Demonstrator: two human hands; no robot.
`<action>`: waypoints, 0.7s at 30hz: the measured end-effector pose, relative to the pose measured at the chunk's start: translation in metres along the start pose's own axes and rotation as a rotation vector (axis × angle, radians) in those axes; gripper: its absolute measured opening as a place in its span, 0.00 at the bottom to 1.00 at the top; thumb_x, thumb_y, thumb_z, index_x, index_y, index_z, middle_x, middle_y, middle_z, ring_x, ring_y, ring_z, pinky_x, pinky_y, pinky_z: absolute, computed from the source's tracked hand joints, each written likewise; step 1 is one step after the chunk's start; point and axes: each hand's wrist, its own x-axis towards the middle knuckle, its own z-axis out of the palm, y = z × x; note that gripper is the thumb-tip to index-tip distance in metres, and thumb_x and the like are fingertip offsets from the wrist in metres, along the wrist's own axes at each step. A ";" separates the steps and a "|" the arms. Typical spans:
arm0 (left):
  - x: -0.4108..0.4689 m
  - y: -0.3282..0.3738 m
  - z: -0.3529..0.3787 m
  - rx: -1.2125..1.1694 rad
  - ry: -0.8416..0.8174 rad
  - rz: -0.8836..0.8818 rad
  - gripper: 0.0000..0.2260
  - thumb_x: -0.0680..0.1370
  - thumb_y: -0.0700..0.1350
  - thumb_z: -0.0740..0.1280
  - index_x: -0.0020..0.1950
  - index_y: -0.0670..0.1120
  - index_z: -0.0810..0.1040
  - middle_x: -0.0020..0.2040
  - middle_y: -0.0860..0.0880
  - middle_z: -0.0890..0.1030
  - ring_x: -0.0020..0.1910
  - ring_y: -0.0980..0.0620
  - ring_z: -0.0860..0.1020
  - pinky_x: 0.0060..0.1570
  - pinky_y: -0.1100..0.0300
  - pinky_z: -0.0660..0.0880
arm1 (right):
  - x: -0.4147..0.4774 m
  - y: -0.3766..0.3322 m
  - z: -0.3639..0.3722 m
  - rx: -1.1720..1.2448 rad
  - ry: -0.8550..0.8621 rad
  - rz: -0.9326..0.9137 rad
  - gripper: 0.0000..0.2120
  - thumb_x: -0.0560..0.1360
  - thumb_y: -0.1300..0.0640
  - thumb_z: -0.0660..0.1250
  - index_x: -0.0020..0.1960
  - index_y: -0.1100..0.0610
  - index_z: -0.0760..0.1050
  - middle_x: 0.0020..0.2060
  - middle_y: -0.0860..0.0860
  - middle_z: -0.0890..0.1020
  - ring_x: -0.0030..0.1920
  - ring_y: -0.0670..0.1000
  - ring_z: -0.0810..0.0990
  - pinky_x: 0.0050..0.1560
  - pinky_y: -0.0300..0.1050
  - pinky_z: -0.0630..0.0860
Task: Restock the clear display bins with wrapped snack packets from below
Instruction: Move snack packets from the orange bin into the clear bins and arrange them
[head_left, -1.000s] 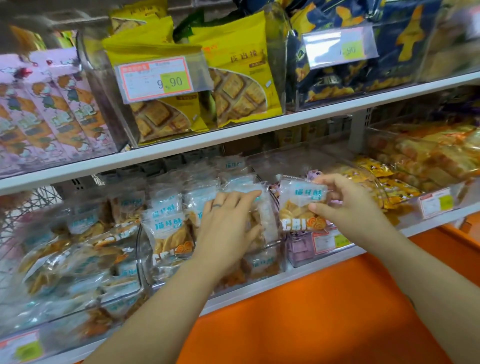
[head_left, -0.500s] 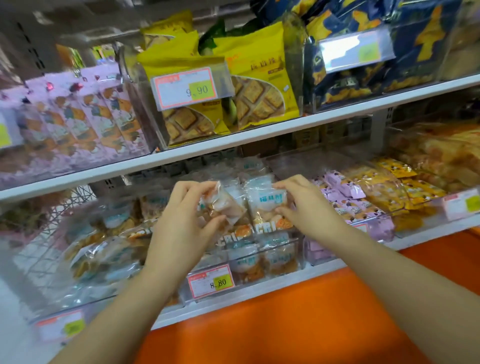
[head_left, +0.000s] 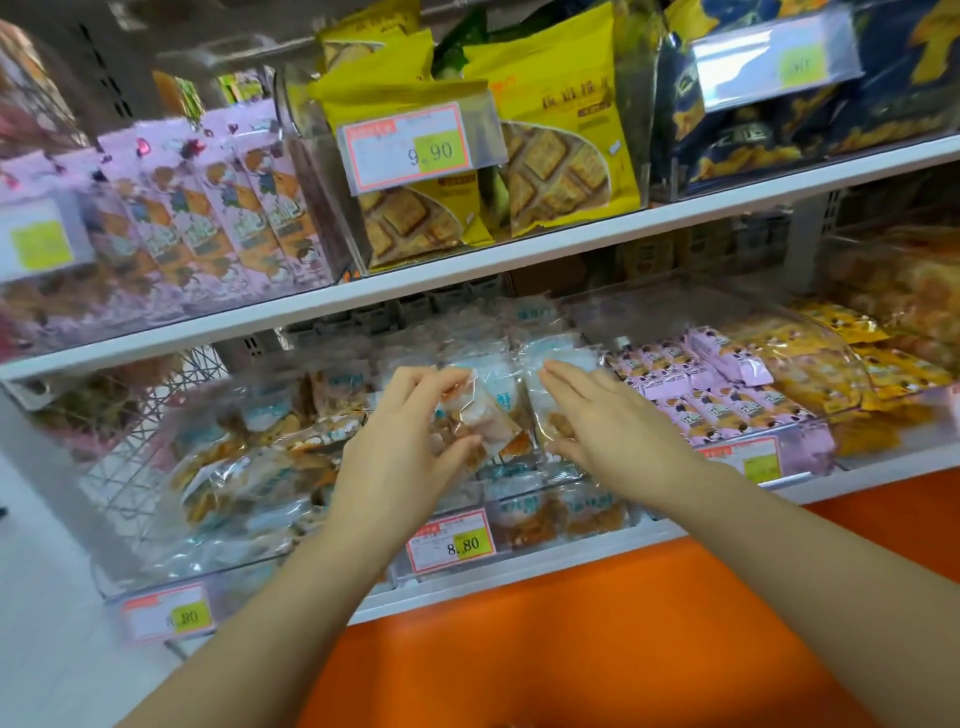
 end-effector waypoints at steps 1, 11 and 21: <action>0.000 -0.002 0.000 0.008 0.004 0.003 0.23 0.73 0.47 0.72 0.67 0.54 0.71 0.58 0.59 0.68 0.48 0.59 0.73 0.51 0.59 0.75 | 0.002 0.001 -0.002 -0.026 -0.017 -0.003 0.34 0.80 0.47 0.59 0.78 0.56 0.45 0.77 0.49 0.48 0.72 0.53 0.57 0.71 0.45 0.56; -0.013 -0.011 -0.008 0.050 0.051 0.026 0.23 0.72 0.50 0.72 0.64 0.59 0.67 0.58 0.57 0.71 0.44 0.61 0.71 0.43 0.58 0.75 | -0.003 0.000 -0.016 -0.077 -0.225 -0.036 0.32 0.79 0.60 0.61 0.78 0.53 0.49 0.77 0.46 0.42 0.71 0.54 0.64 0.63 0.46 0.70; -0.022 -0.014 0.006 0.226 0.422 0.758 0.02 0.81 0.42 0.61 0.52 0.49 0.70 0.51 0.52 0.72 0.47 0.49 0.72 0.48 0.57 0.68 | -0.022 -0.028 -0.045 1.522 -0.347 0.412 0.28 0.67 0.37 0.62 0.58 0.56 0.76 0.49 0.54 0.83 0.43 0.52 0.84 0.41 0.45 0.79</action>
